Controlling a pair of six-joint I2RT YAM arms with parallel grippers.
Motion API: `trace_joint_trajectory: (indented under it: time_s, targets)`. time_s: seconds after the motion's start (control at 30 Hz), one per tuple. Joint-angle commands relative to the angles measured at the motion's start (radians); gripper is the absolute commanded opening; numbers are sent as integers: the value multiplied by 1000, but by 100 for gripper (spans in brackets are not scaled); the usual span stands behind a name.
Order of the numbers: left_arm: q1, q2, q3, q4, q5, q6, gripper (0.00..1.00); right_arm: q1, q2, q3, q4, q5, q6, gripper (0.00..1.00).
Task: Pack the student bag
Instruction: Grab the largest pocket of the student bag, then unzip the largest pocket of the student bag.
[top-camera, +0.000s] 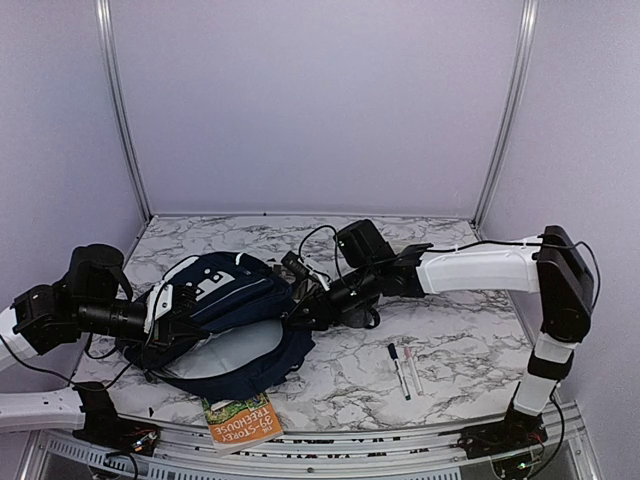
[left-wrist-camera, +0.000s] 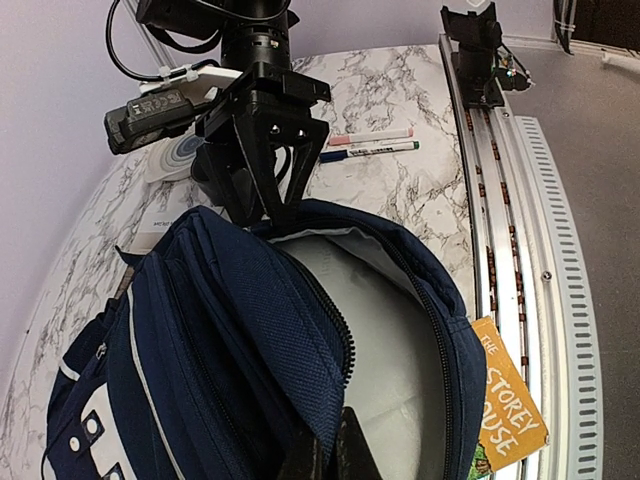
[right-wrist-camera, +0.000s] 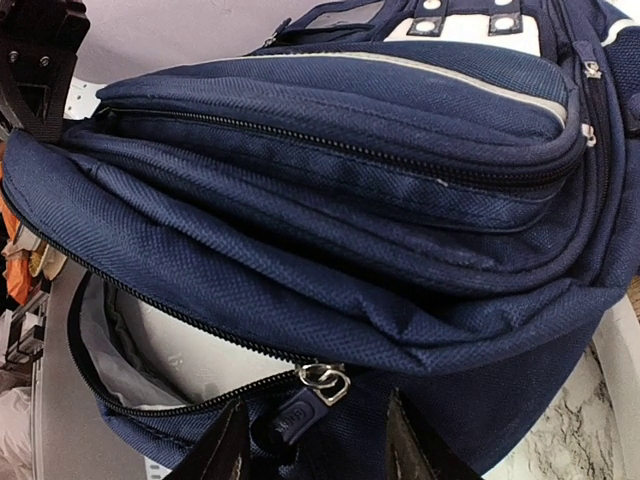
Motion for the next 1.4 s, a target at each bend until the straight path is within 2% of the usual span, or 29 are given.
trace_joint_trajectory:
  time_s: [0.0, 0.23, 0.5, 0.73, 0.9, 1.0, 1.17, 1.37]
  targets:
    - [-3, -11, -5, 48, 10, 12, 0, 19, 41, 46, 0, 17, 15, 42]
    - [-3, -13, -6, 60, 9, 12, 0, 19, 41, 27, 69, 20, 43, 14]
    - [-3, -28, -17, 60, -14, 14, 0, 17, 39, 30, 76, -13, 55, 0]
    - [-3, -23, -21, 60, -30, 16, 0, 22, 3, 72, 44, -6, 79, 0]
    - [-3, -17, -26, 52, -40, 23, 0, 1, -47, 109, -34, 191, 61, 0]
    - [-3, -20, -26, 39, -36, 34, 0, -43, -48, 117, -117, 254, 41, 0]
    - [-3, -32, -19, 20, -6, 44, 0, -146, -20, 111, -161, 260, 25, 0]
    - [-3, -60, -23, 20, -11, 18, 0, -149, 27, 141, -155, 203, 17, 0]
